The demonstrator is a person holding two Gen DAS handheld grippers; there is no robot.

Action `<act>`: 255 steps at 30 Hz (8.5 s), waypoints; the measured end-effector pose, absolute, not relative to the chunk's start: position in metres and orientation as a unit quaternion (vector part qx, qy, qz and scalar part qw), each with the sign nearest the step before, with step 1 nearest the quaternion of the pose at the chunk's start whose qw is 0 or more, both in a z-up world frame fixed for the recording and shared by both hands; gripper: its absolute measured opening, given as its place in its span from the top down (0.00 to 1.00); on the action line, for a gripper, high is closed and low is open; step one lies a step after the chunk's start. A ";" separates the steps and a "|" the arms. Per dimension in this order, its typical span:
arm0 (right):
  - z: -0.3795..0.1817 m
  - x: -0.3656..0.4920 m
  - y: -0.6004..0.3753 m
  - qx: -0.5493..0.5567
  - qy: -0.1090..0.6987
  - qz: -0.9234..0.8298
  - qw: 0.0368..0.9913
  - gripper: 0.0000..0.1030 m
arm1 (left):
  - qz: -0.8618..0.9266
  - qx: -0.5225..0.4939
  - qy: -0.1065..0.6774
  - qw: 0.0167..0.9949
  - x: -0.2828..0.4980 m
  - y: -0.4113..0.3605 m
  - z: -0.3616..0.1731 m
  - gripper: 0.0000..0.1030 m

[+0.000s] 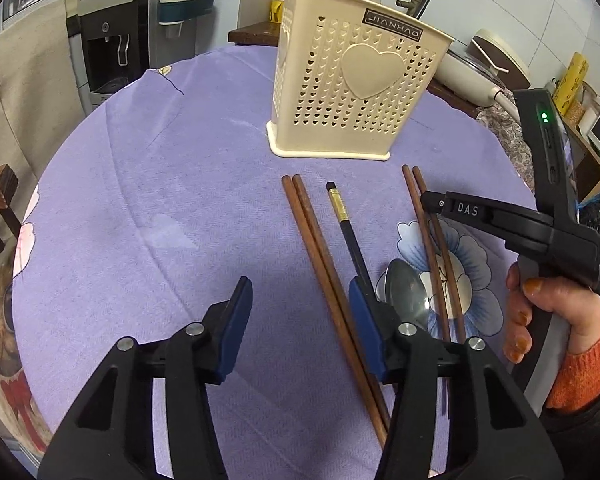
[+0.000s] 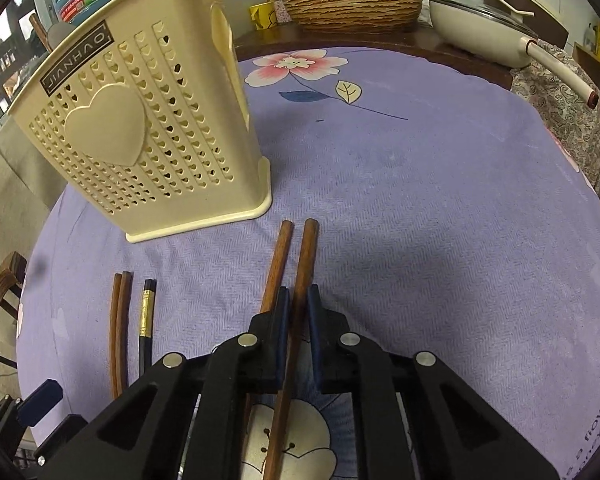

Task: Organize utensils
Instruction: 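Grasp a brown chopstick with the left tool while the right tool grasps another brown chopstick, then carry the brown chopstick into the holder with the left tool while the right tool lowers its chopstick in, then open both tools to release the chopsticks into the holder, then grasp another brown chopstick with the left tool while the right tool grasps a brown chopstick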

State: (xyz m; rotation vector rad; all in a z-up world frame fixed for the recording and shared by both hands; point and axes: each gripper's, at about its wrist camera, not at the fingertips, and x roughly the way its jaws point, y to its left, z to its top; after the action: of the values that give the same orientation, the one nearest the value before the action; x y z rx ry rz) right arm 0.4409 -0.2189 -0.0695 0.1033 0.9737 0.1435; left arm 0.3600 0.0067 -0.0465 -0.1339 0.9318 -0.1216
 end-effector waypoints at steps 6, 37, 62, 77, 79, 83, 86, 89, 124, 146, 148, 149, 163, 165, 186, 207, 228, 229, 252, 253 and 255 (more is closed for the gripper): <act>-0.070 0.441 -0.221 0.056 0.465 0.076 0.880 0.91 | -0.049 -0.060 0.455 0.887 0.387 0.003 -0.052 0.68; -0.070 0.449 -0.210 0.046 0.461 0.062 0.884 0.91 | -0.022 -0.060 0.484 0.873 0.437 -0.004 -0.068 0.82; -0.066 0.452 -0.223 0.104 0.439 0.092 0.888 0.93 | -0.025 -0.102 0.459 0.882 0.435 0.006 -0.064 0.93; 0.028 0.393 -0.249 0.107 0.320 0.184 0.923 0.93 | -0.075 -0.126 0.352 0.925 0.373 0.029 0.033 0.93; 0.043 0.381 -0.252 0.098 0.304 0.195 0.927 0.93 | -0.081 -0.128 0.329 0.932 0.359 0.032 0.050 0.93; 0.068 0.360 -0.256 0.081 0.277 0.213 0.933 0.93 | -0.092 -0.129 0.302 0.940 0.338 0.035 0.074 0.93; 0.083 0.348 -0.257 0.070 0.261 0.222 0.937 0.93 | -0.099 -0.127 0.289 0.943 0.331 0.037 0.086 0.93; 0.093 0.342 -0.256 0.061 0.250 0.225 0.940 0.93 | -0.103 -0.123 0.275 0.948 0.322 0.036 0.098 0.93; 0.252 0.427 -0.217 0.050 0.128 0.197 0.971 0.93 | -0.055 -0.097 0.180 0.977 0.430 0.037 0.268 0.93; 0.122 0.482 -0.194 0.034 0.226 0.164 0.960 0.93 | -0.023 -0.089 0.308 0.947 0.500 0.020 0.119 0.93; 0.122 0.483 -0.195 0.032 0.227 0.164 0.959 0.93 | -0.024 -0.091 0.310 0.946 0.502 0.019 0.116 0.93; 0.122 0.483 -0.195 0.033 0.226 0.165 0.960 0.93 | -0.023 -0.090 0.310 0.946 0.503 0.018 0.114 0.93; 0.120 0.453 -0.212 0.052 0.204 0.173 0.962 0.64 | -0.056 -0.111 0.276 0.953 0.455 0.024 0.113 0.38; 0.114 0.443 -0.214 0.052 0.210 0.179 0.960 0.57 | -0.055 -0.120 0.270 0.954 0.441 0.028 0.109 0.34; -0.055 0.411 -0.215 0.028 0.424 0.124 0.897 0.56 | -0.002 -0.090 0.413 0.906 0.375 0.036 -0.037 0.23; -0.073 0.451 -0.196 -0.002 0.446 0.074 0.892 0.87 | -0.021 -0.077 0.436 0.897 0.381 0.022 -0.049 0.28; -0.073 0.453 -0.206 0.023 0.452 0.084 0.888 0.91 | -0.035 -0.077 0.472 0.878 0.431 -0.004 -0.068 0.58; -0.073 0.453 -0.206 0.023 0.452 0.084 0.888 0.91 | -0.032 -0.072 0.470 0.879 0.432 -0.006 -0.068 0.58; -0.073 0.450 -0.201 0.009 0.450 0.073 0.890 0.92 | -0.026 -0.037 0.477 0.878 0.435 -0.029 -0.070 0.90; -0.073 0.450 -0.200 0.007 0.449 0.073 0.891 0.92 | -0.027 -0.038 0.477 0.877 0.436 -0.028 -0.070 0.90; -0.073 0.449 -0.201 0.011 0.449 0.074 0.891 0.92 | -0.028 -0.039 0.478 0.877 0.436 -0.027 -0.070 0.90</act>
State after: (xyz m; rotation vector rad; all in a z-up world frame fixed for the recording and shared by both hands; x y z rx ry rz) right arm 0.4493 -0.2013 -0.0731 0.0232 0.9317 0.1534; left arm 0.4364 -0.0271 -0.0704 -0.0805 0.9968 -0.0574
